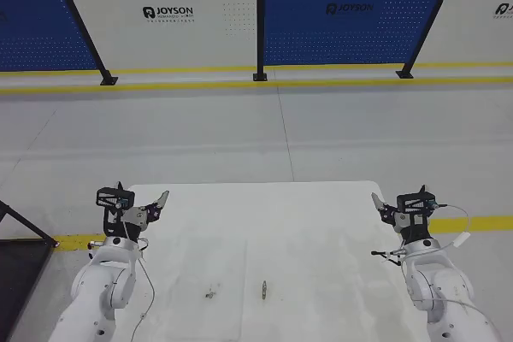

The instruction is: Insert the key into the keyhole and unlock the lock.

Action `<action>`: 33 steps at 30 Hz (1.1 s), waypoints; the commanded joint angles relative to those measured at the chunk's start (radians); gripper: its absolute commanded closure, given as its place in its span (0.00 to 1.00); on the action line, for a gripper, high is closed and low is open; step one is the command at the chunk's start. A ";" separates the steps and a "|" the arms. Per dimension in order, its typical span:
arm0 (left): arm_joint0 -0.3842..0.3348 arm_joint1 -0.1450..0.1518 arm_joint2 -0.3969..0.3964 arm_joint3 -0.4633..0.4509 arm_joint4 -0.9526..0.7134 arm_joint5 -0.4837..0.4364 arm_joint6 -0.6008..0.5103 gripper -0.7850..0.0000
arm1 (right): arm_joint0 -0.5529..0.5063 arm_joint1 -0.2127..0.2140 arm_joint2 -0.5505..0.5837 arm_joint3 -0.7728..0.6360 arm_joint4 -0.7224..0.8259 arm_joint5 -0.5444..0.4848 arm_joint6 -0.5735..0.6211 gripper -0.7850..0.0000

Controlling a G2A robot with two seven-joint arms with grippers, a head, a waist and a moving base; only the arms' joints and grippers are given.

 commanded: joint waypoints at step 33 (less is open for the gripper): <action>0.258 -0.009 0.298 -0.225 0.105 -0.109 -0.802 0.00 | 0.000 0.000 0.000 0.000 0.000 0.000 0.000 0.00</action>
